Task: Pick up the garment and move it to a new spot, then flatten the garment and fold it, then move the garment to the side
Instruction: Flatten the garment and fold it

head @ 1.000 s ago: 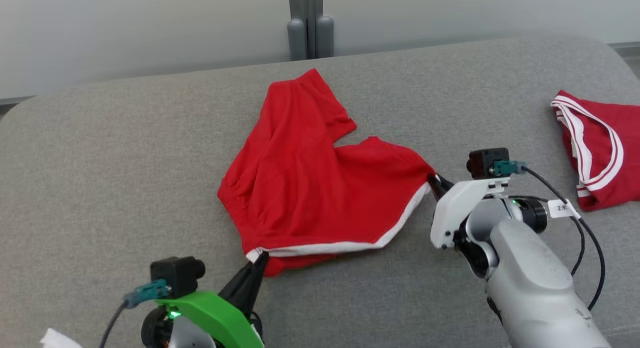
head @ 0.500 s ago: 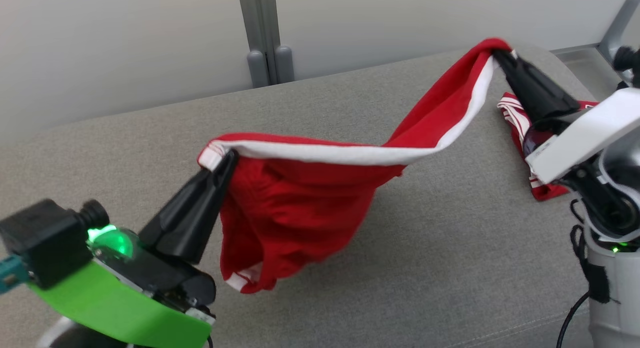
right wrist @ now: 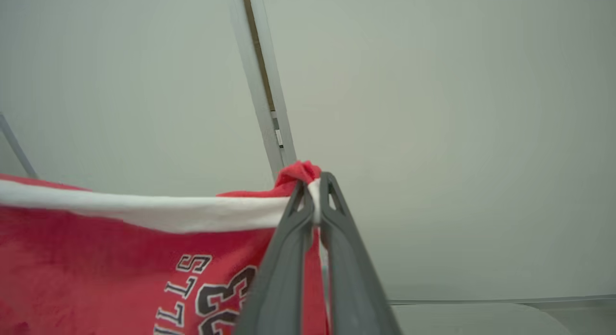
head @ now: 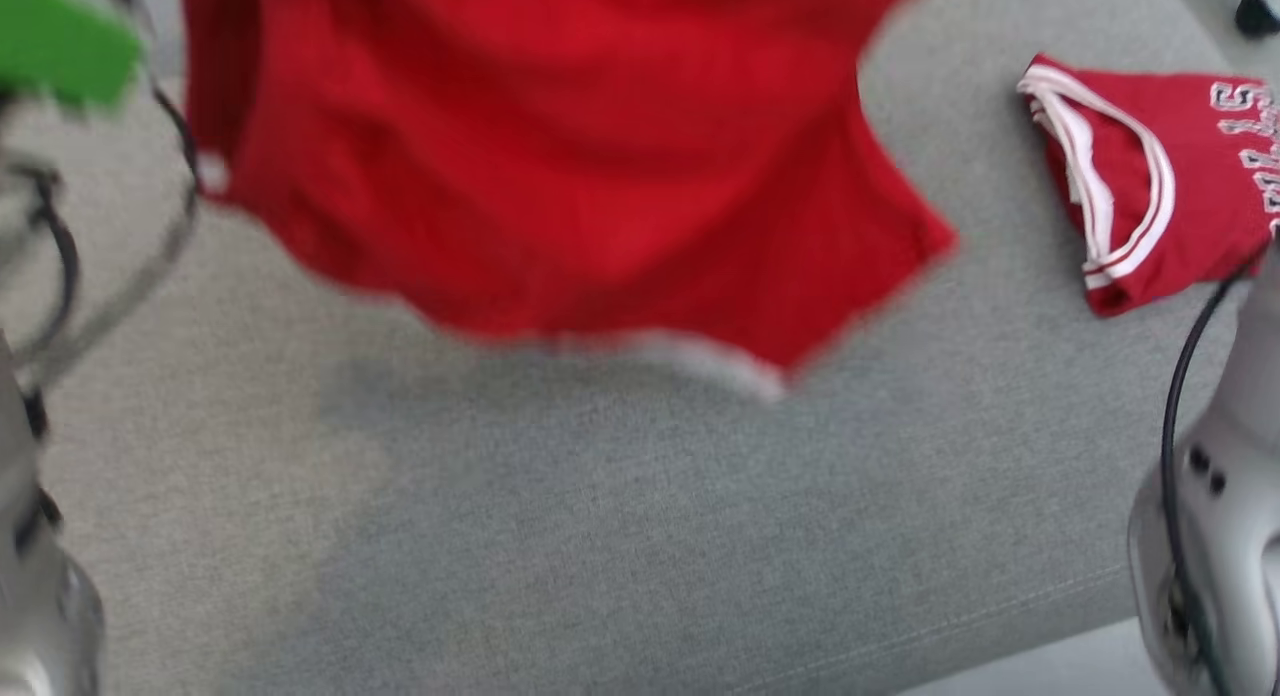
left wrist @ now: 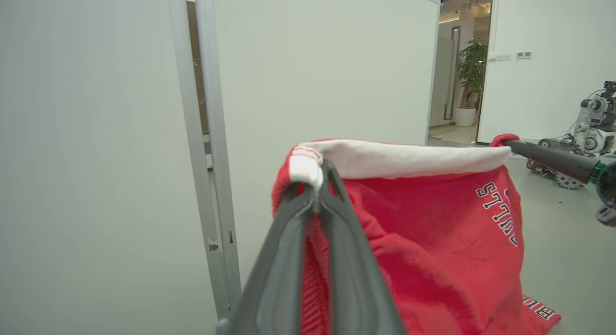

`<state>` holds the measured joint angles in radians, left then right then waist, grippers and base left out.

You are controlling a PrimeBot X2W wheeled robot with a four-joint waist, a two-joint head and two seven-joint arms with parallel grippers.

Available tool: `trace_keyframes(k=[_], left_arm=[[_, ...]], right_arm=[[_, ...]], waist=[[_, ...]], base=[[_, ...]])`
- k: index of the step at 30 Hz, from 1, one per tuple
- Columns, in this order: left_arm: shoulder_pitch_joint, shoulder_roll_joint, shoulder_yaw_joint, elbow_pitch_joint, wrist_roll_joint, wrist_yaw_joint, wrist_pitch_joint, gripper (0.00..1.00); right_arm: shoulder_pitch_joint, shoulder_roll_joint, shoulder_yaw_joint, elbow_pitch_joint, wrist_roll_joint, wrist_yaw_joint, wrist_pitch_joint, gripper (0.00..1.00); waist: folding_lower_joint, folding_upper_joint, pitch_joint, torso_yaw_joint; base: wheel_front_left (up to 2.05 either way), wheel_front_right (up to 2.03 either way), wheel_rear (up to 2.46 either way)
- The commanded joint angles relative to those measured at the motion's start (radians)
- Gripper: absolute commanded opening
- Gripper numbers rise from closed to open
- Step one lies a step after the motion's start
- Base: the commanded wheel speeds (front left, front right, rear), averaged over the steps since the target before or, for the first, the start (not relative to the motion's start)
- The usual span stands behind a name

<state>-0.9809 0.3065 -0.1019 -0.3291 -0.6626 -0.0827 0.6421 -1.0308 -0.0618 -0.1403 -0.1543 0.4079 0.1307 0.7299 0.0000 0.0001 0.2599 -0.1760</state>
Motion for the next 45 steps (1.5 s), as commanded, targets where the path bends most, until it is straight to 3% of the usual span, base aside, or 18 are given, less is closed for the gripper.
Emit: trace_keyframes(k=[1, 6, 12, 17, 23, 31, 40, 45], left_arm=[[-0.1, 0.02, -0.019, 0.084, 0.05, -0.017, -0.036, 0.0], [-0.398, 0.022, -0.094, 0.413, 0.164, -0.04, -0.225, 0.0], [-0.631, 0.031, -0.182, 0.745, 0.237, -0.046, -0.507, 0.0], [-0.613, 0.023, -0.269, 0.915, 0.17, -0.046, -0.655, 0.0], [-0.368, 0.058, -0.367, 1.003, 0.078, -0.047, -0.813, 0.0], [0.046, 0.042, -0.399, 0.933, 0.024, -0.03, -0.898, 0.0], [0.59, -0.01, -0.386, 0.644, -0.048, 0.071, -0.907, 0.0], [0.917, 0.027, -0.41, 0.428, -0.072, 0.158, -0.893, 0.0]], right_arm=[[-0.091, 0.005, -0.002, 0.066, -0.039, 0.0, -0.042, 0.0], [-0.351, 0.01, 0.003, 0.315, -0.148, 0.0, -0.242, 0.0], [-0.523, 0.009, 0.022, 0.579, -0.134, -0.001, -0.471, 0.0], [-0.487, 0.008, 0.069, 0.742, -0.082, -0.001, -0.596, 0.0], [-0.243, 0.009, 0.181, 0.852, -0.027, -0.001, -0.744, 0.0], [0.16, -0.006, 0.281, 0.758, 0.008, -0.001, -0.842, 0.0], [0.642, -0.065, 0.26, 0.464, 0.069, -0.001, -0.775, 0.0], [0.935, -0.082, 0.188, 0.264, 0.078, -0.001, -0.677, 0.0]], waist=[[0.0, -0.0001, 0.304, 0.058], [0.0, -0.0001, 0.402, 0.083], [0.0, -0.0001, 0.46, 0.077], [0.0, -0.0001, 0.459, 0.067], [0.0, -0.0001, 0.378, 0.043], [0.0, -0.0001, 0.227, 0.049], [0.0, -0.0001, -0.019, 0.068], [0.0, -0.0001, -0.142, 0.066]], base=[[0.0, 0.0, 0.0], [0.0, 0.0, 0.0], [0.0, 0.0, 0.0], [0.0, 0.0, 0.0], [0.0, 0.0, 0.0], [0.0, 0.0, 0.0], [0.0, 0.0, 0.0], [0.0, 0.0, 0.0]])
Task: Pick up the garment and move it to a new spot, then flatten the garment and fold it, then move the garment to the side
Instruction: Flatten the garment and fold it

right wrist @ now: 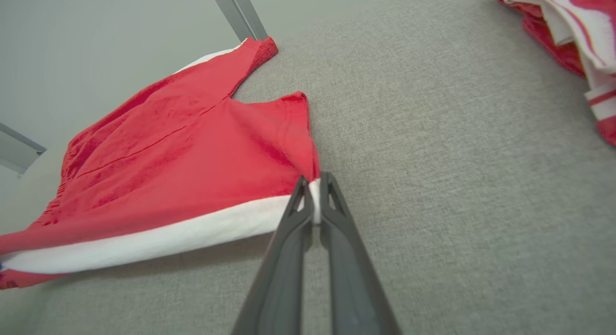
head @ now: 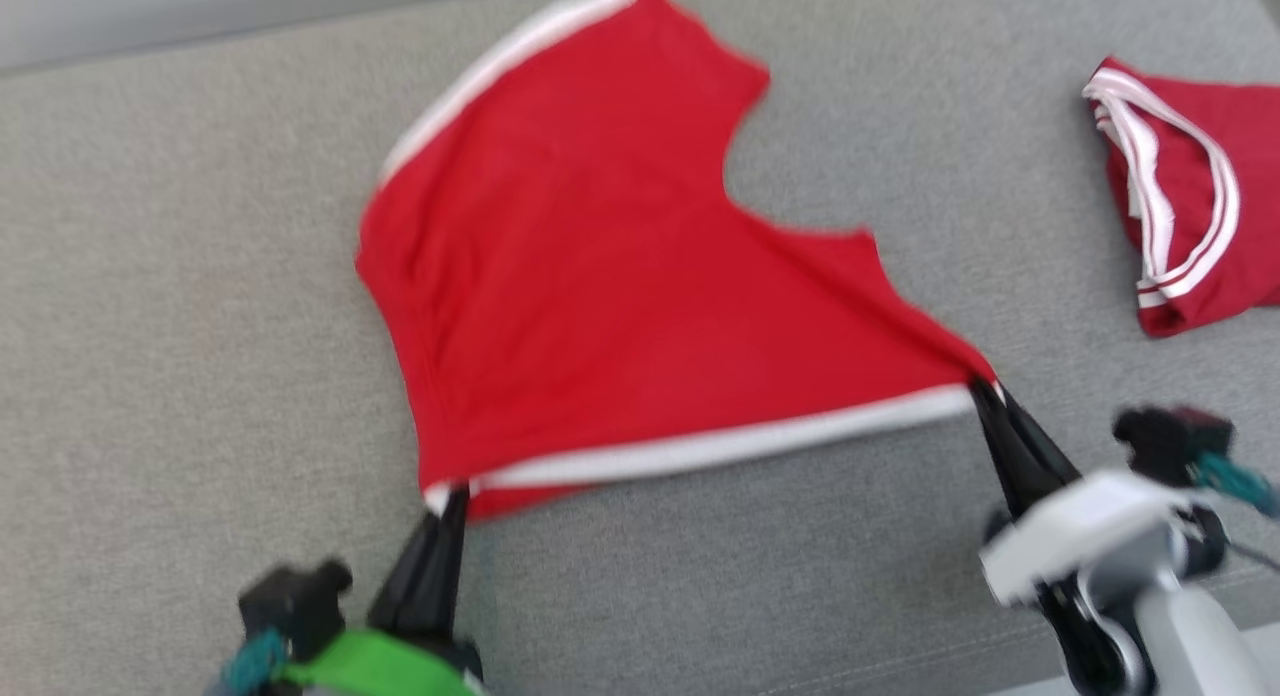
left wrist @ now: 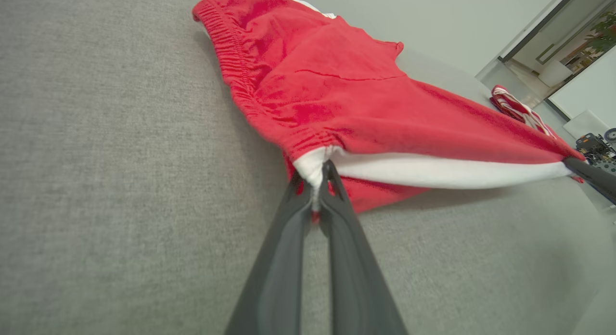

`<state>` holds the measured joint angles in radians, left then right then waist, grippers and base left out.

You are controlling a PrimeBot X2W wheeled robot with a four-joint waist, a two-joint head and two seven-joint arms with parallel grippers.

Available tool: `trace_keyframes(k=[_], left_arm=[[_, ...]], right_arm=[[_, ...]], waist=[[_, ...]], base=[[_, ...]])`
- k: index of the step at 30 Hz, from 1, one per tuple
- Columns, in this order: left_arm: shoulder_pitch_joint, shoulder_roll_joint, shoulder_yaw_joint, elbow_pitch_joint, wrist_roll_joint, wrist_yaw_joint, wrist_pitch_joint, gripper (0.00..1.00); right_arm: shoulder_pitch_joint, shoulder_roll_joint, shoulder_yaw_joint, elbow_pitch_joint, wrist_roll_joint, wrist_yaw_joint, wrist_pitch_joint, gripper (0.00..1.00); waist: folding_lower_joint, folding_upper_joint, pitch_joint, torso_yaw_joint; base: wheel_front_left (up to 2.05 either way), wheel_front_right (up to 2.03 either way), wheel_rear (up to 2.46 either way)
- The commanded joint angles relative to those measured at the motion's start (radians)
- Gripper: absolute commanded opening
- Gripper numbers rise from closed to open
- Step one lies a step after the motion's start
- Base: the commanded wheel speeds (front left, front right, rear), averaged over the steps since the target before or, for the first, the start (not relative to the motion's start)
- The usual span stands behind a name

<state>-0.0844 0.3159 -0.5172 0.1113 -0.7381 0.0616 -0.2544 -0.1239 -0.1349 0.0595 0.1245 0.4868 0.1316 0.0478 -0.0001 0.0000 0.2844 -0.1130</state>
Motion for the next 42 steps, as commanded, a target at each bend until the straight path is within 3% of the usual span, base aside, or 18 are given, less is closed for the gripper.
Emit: trace_keyframes(k=[1, 7, 13, 21, 32, 42], left_arm=[[0.07, 0.026, 0.001, -0.053, 0.001, 0.034, 0.01, 0.0], [0.296, 0.09, -0.022, -0.301, 0.009, 0.157, 0.077, 0.0], [0.291, 0.102, -0.005, -0.426, -0.002, 0.208, 0.128, 0.0], [0.084, 0.044, 0.025, -0.418, -0.117, 0.152, 0.234, 0.0], [-0.222, -0.016, 0.018, -0.219, -0.158, 0.088, 0.345, 0.0], [-0.346, -0.088, 0.008, -0.069, -0.153, 0.053, 0.31, 0.0]], right_arm=[[0.08, -0.006, -0.035, -0.052, 0.0, -0.002, 0.022, 0.0], [0.333, 0.05, -0.166, -0.271, 0.026, -0.003, 0.114, 0.0], [0.297, 0.073, -0.189, -0.362, 0.001, -0.003, 0.161, 0.0], [-0.045, 0.026, -0.139, -0.258, -0.077, -0.002, 0.272, 0.0], [-0.525, -0.051, -0.062, 0.088, -0.111, -0.001, 0.443, 0.0], [-0.711, -0.068, -0.017, 0.313, -0.155, -0.001, 0.431, 0.0]], waist=[[0.0001, 0.0, -0.176, 0.004], [0.0001, 0.0, -0.182, 0.016], [0.0001, 0.0, -0.114, 0.026], [0.0001, 0.0, 0.038, 0.09], [0.0001, 0.0, 0.173, 0.211], [0.0001, 0.0, 0.197, 0.261]], base=[[0.0, 0.0, 0.0], [0.0, 0.0, 0.0], [0.0, 0.0, 0.0], [0.0, 0.0, 0.0], [0.0, 0.0, 0.0], [0.0, 0.0, 0.0]])
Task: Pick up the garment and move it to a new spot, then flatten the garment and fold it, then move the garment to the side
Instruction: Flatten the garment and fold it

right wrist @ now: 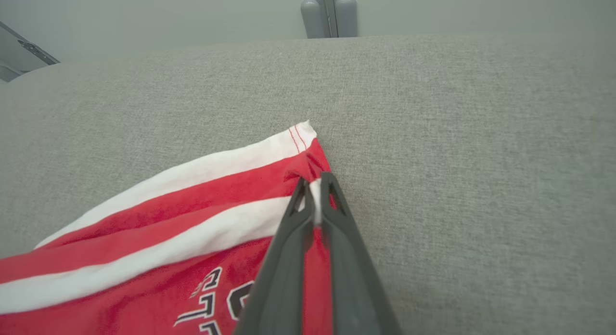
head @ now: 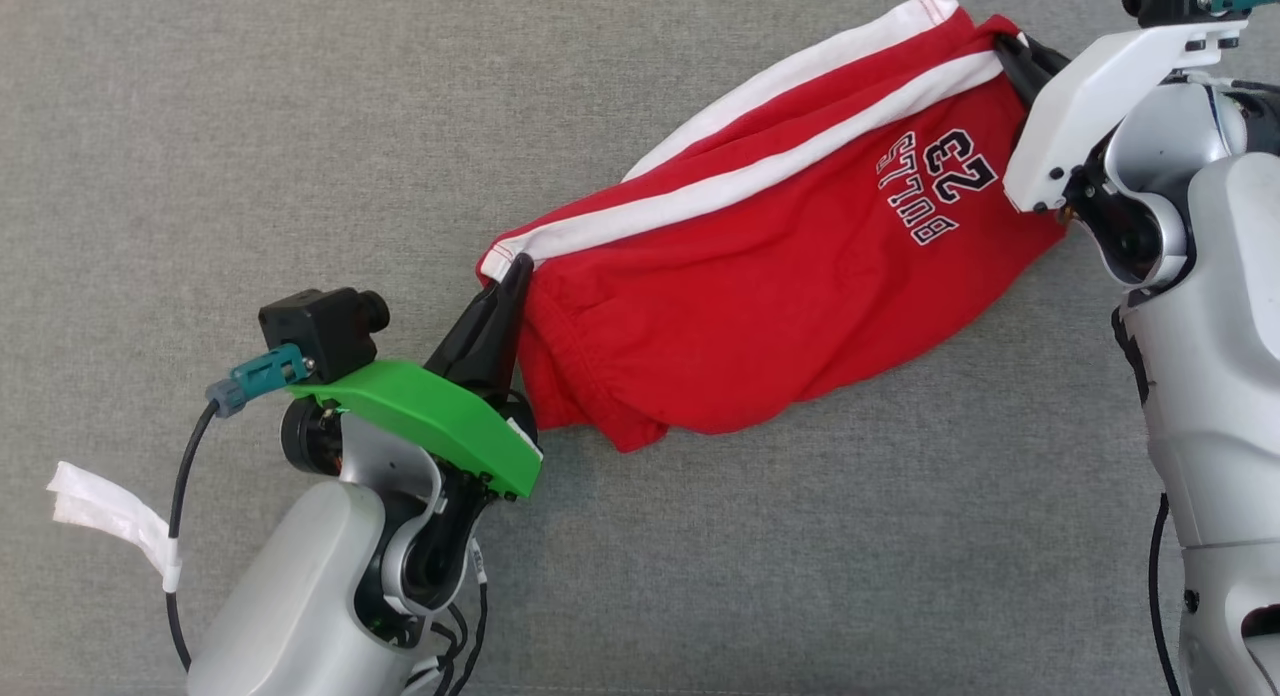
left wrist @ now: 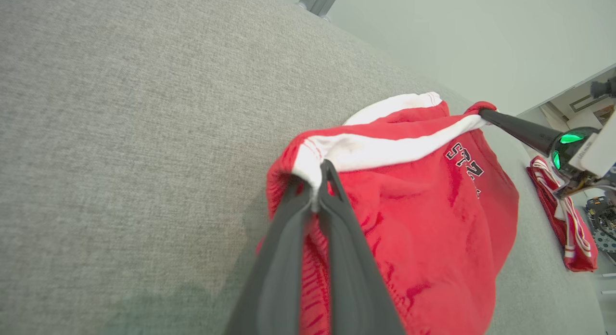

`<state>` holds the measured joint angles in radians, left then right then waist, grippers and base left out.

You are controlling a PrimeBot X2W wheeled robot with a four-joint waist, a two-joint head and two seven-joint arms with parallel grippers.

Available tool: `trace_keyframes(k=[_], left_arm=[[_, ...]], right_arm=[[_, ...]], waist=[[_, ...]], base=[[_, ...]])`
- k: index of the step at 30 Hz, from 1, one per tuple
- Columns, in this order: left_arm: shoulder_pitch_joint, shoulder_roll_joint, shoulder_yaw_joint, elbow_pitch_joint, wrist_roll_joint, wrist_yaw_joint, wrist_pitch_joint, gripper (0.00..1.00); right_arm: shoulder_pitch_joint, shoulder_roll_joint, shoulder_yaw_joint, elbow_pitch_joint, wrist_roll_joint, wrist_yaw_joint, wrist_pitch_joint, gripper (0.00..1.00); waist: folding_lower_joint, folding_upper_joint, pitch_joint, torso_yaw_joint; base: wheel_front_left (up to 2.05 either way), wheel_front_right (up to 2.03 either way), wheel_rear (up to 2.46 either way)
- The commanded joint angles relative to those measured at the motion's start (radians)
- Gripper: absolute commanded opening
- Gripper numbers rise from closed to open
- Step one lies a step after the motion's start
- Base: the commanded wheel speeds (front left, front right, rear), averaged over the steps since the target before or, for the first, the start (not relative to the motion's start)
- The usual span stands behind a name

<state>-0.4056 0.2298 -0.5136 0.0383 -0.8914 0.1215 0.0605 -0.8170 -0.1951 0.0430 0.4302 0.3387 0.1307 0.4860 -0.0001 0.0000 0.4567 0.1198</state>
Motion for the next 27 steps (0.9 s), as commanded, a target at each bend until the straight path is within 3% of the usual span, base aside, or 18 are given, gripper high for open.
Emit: trace_keyframes(k=[1, 15, 16, 17, 18, 19, 27], left_arm=[[-0.028, -0.009, 0.004, 0.012, -0.003, -0.01, -0.01, 0.0], [-0.069, -0.037, -0.016, 0.083, -0.008, -0.031, -0.008, 0.0], [-0.071, -0.038, -0.013, 0.084, -0.004, -0.024, -0.012, 0.0], [-0.07, -0.041, -0.012, 0.086, -0.009, -0.021, -0.01, 0.25], [-0.071, -0.042, -0.012, 0.087, -0.012, -0.02, -0.008, 0.91], [-0.074, -0.04, -0.008, 0.086, -0.007, -0.015, -0.015, 1.0], [-0.041, -0.021, 0.012, 0.068, 0.019, 0.018, -0.059, 1.0]], right_arm=[[-0.029, -0.012, 0.005, 0.022, -0.009, 0.0, -0.01, 0.0], [-0.148, -0.016, 0.021, 0.146, -0.042, 0.0, -0.024, 0.0], [-0.155, -0.015, 0.02, 0.15, -0.045, 0.0, -0.029, 0.11], [-0.16, -0.013, 0.02, 0.155, -0.045, 0.0, -0.034, 0.49], [-0.161, -0.011, 0.02, 0.161, -0.045, 0.0, -0.036, 1.0], [-0.164, -0.01, 0.019, 0.161, -0.05, 0.0, -0.051, 1.0], [-0.151, -0.01, 0.033, 0.161, -0.035, 0.0, -0.131, 1.0]], waist=[[0.0001, 0.0, 0.026, 0.032], [0.0001, 0.0, 0.044, 0.05], [0.0001, 0.0, 0.044, 0.05], [0.0001, 0.0, 0.046, 0.05], [0.0001, 0.0, 0.046, 0.05], [0.0001, 0.0, 0.047, 0.049], [0.0001, 0.0, 0.036, 0.039]], base=[[0.0, 0.0, 0.0], [0.0, 0.0, 0.0], [0.0, 0.0, 0.0], [0.0, 0.0, 0.0], [0.0, 0.0, 0.0], [0.0, 0.0, 0.0], [0.0, 0.0, 0.0]])
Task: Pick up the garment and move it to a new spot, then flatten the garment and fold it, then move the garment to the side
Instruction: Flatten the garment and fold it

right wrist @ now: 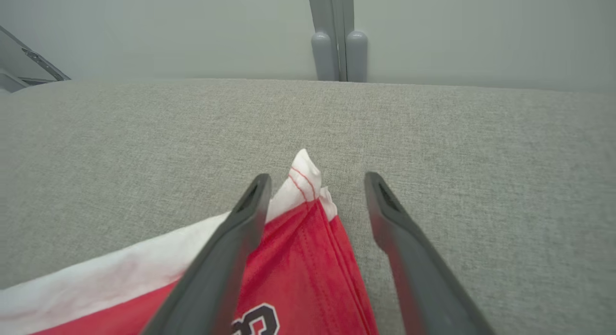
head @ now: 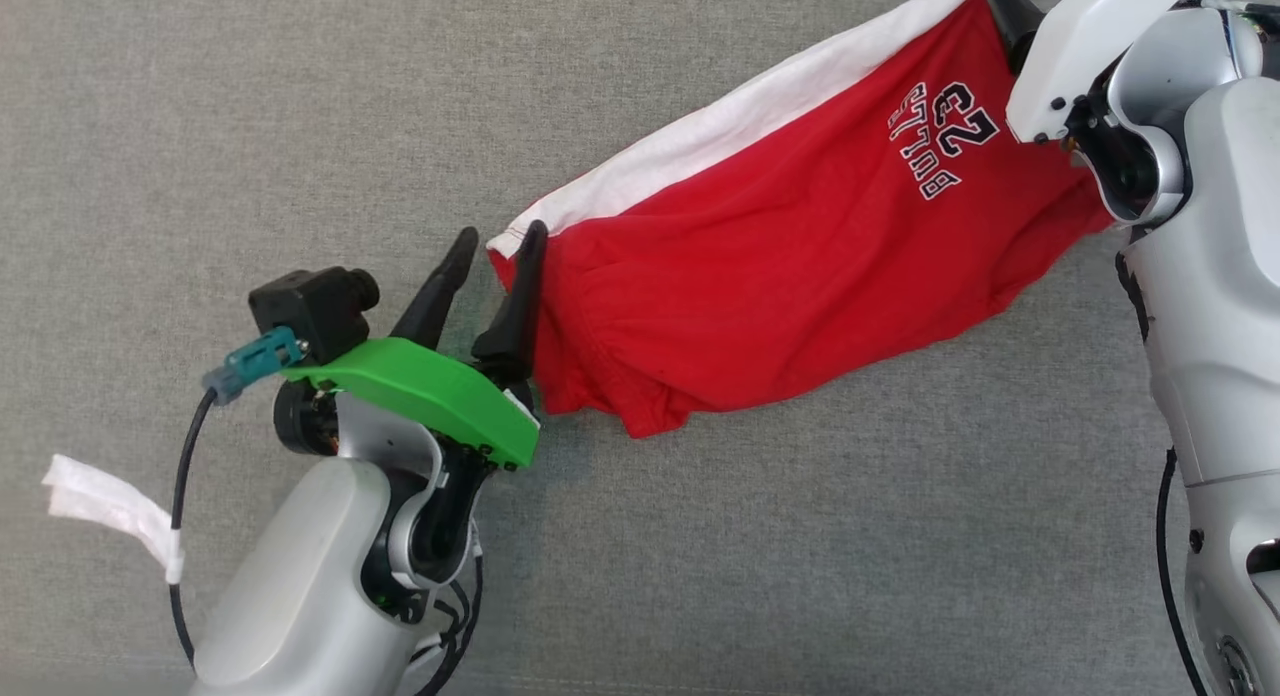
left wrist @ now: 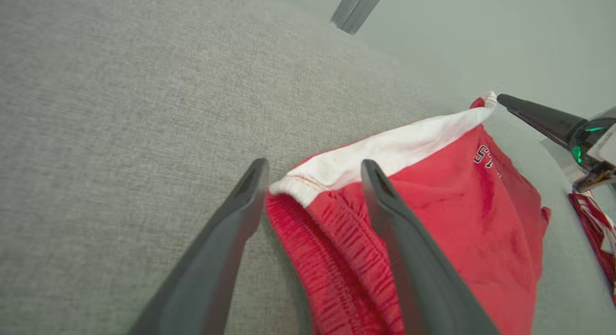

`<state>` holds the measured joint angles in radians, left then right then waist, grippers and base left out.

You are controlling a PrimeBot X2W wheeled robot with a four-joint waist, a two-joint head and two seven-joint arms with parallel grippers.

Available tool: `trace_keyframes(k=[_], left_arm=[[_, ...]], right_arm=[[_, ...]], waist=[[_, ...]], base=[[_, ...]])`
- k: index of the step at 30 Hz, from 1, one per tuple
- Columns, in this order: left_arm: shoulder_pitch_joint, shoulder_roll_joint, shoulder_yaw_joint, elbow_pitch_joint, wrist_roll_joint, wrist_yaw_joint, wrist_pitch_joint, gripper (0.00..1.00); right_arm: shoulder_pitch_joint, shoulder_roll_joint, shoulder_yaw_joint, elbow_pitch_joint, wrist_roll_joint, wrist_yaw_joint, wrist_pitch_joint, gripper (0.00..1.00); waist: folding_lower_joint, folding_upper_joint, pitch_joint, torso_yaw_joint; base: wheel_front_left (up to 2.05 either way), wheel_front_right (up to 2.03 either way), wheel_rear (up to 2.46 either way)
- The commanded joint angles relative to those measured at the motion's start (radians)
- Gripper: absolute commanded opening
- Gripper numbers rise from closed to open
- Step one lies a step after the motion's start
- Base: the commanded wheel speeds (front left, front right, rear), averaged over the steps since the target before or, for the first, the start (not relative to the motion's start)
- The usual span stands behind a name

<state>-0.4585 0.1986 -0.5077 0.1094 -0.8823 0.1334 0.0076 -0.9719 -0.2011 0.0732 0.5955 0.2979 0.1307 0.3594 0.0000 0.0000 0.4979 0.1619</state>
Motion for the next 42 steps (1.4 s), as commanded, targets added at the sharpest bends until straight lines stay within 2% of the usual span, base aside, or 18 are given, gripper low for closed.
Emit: trace_keyframes(k=[1, 4, 10, 13, 18, 20, 21, 22, 29, 36, 42], left_arm=[[0.021, 0.016, 0.007, -0.01, 0.018, 0.009, -0.018, 1.0], [0.053, 0.047, 0.015, -0.055, 0.07, 0.028, -0.079, 1.0], [0.136, 0.087, 0.02, -0.149, 0.166, 0.063, -0.206, 1.0], [0.168, 0.083, 0.024, -0.167, 0.198, 0.075, -0.24, 1.0], [0.189, 0.068, 0.02, -0.151, 0.237, 0.064, -0.263, 1.0], [0.198, 0.064, 0.009, -0.13, 0.265, 0.049, -0.267, 1.0], [0.202, 0.066, 0.009, -0.124, 0.273, 0.044, -0.269, 1.0], [0.209, 0.064, 0.012, -0.118, 0.283, 0.039, -0.271, 1.0], [0.299, 0.056, 0.07, -0.107, 0.326, 0.006, -0.273, 1.0], [0.447, 0.038, 0.169, -0.118, 0.392, -0.038, -0.273, 1.0], [0.531, -0.003, 0.225, -0.098, 0.433, -0.081, -0.273, 1.0]], right_arm=[[0.011, -0.008, 0.012, -0.01, 0.009, 0.0, -0.005, 1.0], [0.04, -0.036, 0.049, -0.03, 0.007, 0.0, 0.028, 1.0], [0.076, -0.098, 0.121, -0.075, -0.023, 0.0, 0.169, 1.0], [0.086, -0.106, 0.117, -0.083, -0.014, 0.0, 0.218, 1.0], [0.097, -0.103, 0.12, -0.048, -0.034, 0.0, 0.298, 1.0], [0.129, -0.081, 0.124, -0.01, -0.016, 0.0, 0.358, 1.0], [0.138, -0.077, 0.129, -0.008, -0.01, 0.0, 0.364, 0.79], [0.147, -0.071, 0.119, -0.008, 0.006, 0.0, 0.36, 0.0], [0.209, -0.07, 0.085, -0.043, 0.102, 0.0, 0.315, 0.0], [0.327, -0.053, -0.025, -0.102, 0.202, -0.001, 0.223, 0.0], [0.424, -0.079, -0.151, -0.13, 0.222, -0.001, 0.174, 0.0]], waist=[[0.0, 0.0, -0.01, -0.006], [0.0, 0.0, -0.029, -0.019], [0.0, 0.0, -0.042, -0.026], [0.0, 0.0, -0.033, -0.016], [0.0, 0.0, -0.022, 0.01], [0.0, 0.0, -0.029, 0.021], [0.0, 0.0, -0.034, 0.023], [0.0, 0.0, -0.04, 0.024], [0.0, 0.0, -0.109, -0.019], [0.0, 0.0, -0.228, -0.112], [0.0, 0.0, -0.277, -0.146]], base=[[0.0, 0.0, 0.0], [0.0, 0.0, 0.0], [0.0, 0.0, 0.0], [0.0, 0.0, 0.0], [0.0, 0.0, 0.0], [0.0, 0.0, 0.0], [0.0, 0.0, 0.0], [0.0, 0.0, 0.0], [0.0, 0.0, 0.0], [0.0, 0.0, 0.0], [0.0, 0.0, 0.0]])
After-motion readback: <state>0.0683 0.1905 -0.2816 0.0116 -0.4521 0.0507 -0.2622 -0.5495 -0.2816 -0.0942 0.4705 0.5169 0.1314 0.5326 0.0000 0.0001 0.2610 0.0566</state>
